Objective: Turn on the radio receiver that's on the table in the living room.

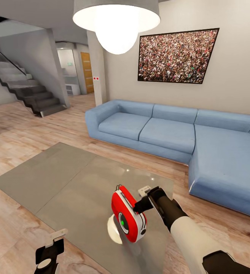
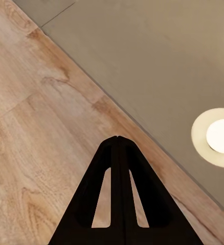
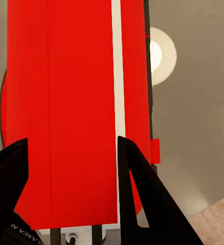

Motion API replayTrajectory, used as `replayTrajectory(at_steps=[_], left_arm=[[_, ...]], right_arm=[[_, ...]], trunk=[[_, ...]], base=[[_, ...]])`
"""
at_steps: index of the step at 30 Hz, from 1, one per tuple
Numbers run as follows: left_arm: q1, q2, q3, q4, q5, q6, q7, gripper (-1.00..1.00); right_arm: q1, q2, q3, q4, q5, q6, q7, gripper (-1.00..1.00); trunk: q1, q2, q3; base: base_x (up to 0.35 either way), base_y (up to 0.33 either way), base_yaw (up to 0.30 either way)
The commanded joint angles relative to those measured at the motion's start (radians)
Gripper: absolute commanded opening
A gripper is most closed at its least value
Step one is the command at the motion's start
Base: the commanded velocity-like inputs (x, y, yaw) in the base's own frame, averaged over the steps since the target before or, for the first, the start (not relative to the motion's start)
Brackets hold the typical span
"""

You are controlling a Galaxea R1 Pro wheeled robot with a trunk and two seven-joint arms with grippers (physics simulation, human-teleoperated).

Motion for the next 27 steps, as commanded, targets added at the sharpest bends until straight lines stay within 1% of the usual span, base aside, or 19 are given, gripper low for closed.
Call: replayTrajectory(at_steps=[1,6,22,25,27], left_arm=[[0.0,0.0,0.0,0.0,0.0,0.0,0.0,-1.0],[0.0,0.0,0.0,0.001,0.0,0.0,0.0,-1.0],[0.0,0.0,0.0,0.001,0.0,0.0,0.0,-1.0],[0.0,0.0,0.0,0.002,0.0,0.0,0.0,-1.0],[0.0,0.0,0.0,0.003,0.0,0.0,0.0,-1.0]], right_arm=[[0.0,0.0,0.0,0.0,-0.006,0.0,0.0,-1.0],[0.001,0.001,0.0,0.009,-0.006,-0.024,0.0,-1.0],[0.001,0.001,0.0,0.014,-0.008,-0.026,0.0,-1.0],[0.001,0.001,0.0,0.015,-0.008,-0.026,0.0,-1.0],[0.001,0.001,0.0,0.015,-0.008,-0.026,0.0,-1.0]], trunk=[[0.0,0.0,0.0],[0.0,0.0,0.0],[0.0,0.0,0.0],[0.011,-0.021,-0.009],[0.011,-0.021,-0.009]], base=[[0.0,0.0,0.0],[0.0,0.0,0.0],[0.0,0.0,0.0],[0.0,0.0,0.0],[0.0,0.0,0.0]])
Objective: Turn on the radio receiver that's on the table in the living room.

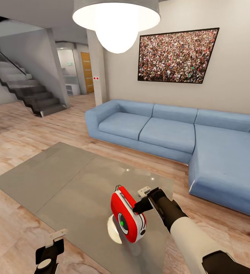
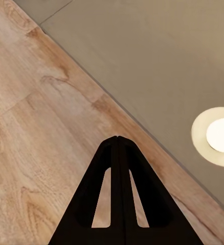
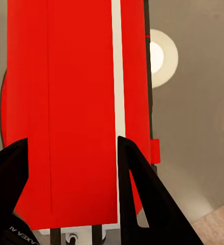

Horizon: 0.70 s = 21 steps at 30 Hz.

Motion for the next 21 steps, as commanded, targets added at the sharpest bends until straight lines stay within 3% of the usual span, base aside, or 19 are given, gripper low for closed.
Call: replayTrajectory(at_steps=[1,17,21], left_arm=[[0.0,0.0,0.0,0.0,0.0,0.0,0.0,-1.0],[0.0,-0.001,0.0,0.0,0.0,0.0,0.0,-1.0],[0.0,-0.002,0.0,0.0,0.0,0.0,0.0,-1.0]], right_arm=[[0.0,0.0,0.0,0.0,-0.006,0.001,0.0,-1.0],[0.0,0.0,0.0,0.0,-0.006,0.001,0.0,-1.0],[0.0,0.0,0.0,0.0,-0.006,0.001,0.001,-1.0]], trunk=[[0.0,0.0,0.0],[0.015,-0.028,-0.012],[0.031,-0.056,-0.025]], base=[[0.0,0.0,0.0],[0.0,0.0,0.0],[0.0,0.0,0.0]])
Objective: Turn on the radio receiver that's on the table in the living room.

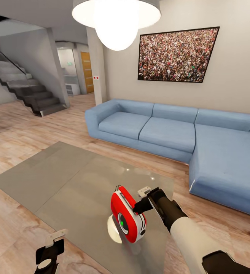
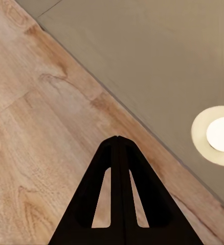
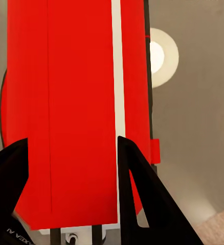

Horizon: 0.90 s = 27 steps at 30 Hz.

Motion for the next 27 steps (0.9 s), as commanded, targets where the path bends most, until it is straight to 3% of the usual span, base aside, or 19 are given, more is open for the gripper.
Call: replayTrajectory(at_steps=[1,27], left_arm=[[0.0,0.0,0.0,0.0,0.0,0.0,0.0,-1.0],[0.0,0.0,0.0,0.0,-0.001,0.0,0.0,-1.0]], right_arm=[[0.0,0.0,0.0,0.0,-0.007,0.001,0.0,-1.0],[0.0,0.001,0.0,0.001,-0.005,0.001,-0.001,-1.0]], trunk=[[0.004,-0.007,-0.003],[0.008,-0.014,-0.006]], base=[[0.0,0.0,0.0],[0.0,0.0,0.0]])
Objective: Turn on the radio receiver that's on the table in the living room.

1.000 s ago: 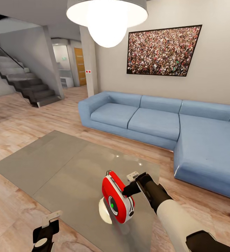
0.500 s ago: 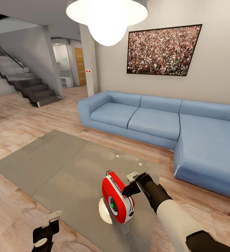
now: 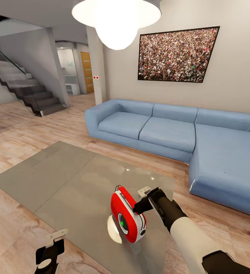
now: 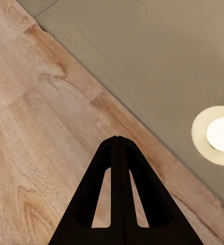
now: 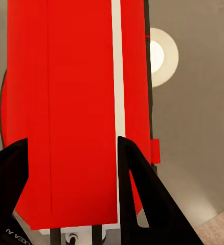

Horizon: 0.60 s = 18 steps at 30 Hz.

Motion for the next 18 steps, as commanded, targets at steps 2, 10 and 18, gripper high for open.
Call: replayTrajectory(at_steps=[2,10,18], left_arm=[[0.0,0.0,0.0,0.0,0.0,0.0,0.0,-1.0],[0.0,0.001,0.0,0.0,0.0,0.0,0.0,-1.0],[0.0,0.001,0.0,0.0,0.0,0.0,0.0,-1.0]], right_arm=[[0.0,0.0,0.0,0.0,-0.006,0.001,0.0,-1.0],[0.0,0.0,0.0,0.0,-0.006,0.001,0.0,-1.0],[0.0,0.0,0.0,0.004,-0.005,0.001,0.0,-1.0]], trunk=[[0.008,-0.014,-0.006],[0.008,-0.014,-0.006],[0.008,-0.014,-0.006]], base=[[0.0,0.0,0.0],[0.0,0.0,0.0],[0.0,0.0,0.0]])
